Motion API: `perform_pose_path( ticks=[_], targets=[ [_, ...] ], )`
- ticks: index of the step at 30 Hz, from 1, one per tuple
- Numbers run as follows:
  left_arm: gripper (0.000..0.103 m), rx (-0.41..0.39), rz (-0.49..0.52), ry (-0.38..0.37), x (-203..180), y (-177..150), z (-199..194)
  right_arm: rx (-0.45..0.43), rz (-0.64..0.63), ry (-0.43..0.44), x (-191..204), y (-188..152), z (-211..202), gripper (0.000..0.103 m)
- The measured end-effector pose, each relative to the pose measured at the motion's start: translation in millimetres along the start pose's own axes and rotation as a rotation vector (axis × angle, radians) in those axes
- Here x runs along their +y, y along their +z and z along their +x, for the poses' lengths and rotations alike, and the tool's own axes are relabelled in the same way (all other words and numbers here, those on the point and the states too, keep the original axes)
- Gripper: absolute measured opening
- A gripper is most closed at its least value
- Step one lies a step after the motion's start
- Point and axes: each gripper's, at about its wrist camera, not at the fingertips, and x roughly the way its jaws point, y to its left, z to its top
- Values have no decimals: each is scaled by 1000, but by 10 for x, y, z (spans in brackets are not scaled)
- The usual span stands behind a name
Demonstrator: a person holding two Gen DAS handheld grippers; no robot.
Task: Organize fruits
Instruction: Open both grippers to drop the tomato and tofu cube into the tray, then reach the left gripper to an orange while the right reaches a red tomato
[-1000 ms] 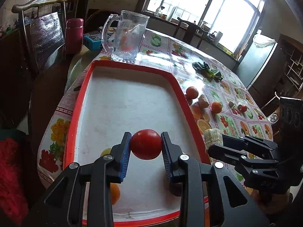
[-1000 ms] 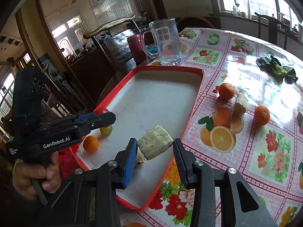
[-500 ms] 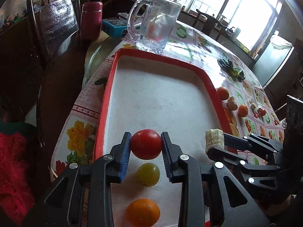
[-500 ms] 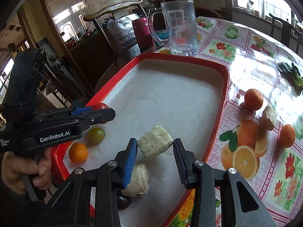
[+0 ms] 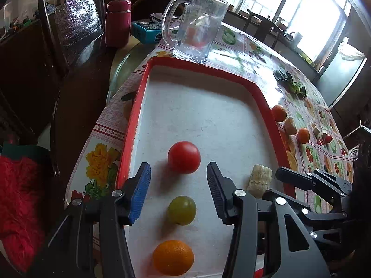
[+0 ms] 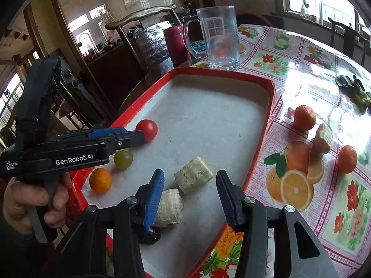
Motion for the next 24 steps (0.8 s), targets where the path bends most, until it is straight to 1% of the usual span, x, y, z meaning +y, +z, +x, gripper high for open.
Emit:
perform_pose_path(
  ticks=[3, 6, 12, 24],
  targets=[
    [49, -10, -2, -10, -35, -7, -58, -31, 16, 11, -35, -47, -184, 48],
    [49, -26, 10, -27, -130, -12, -124, -58, 32, -1, -105, -110, -363, 48],
    [49, -39, 54, -64, -404, -46, -200, -103, 105, -29, -363, -270, -675, 48],
    [49, -23, 162, -143, -1082, -120, -195, -166, 268, -145, -1025, -706, -1202, 49]
  ],
)
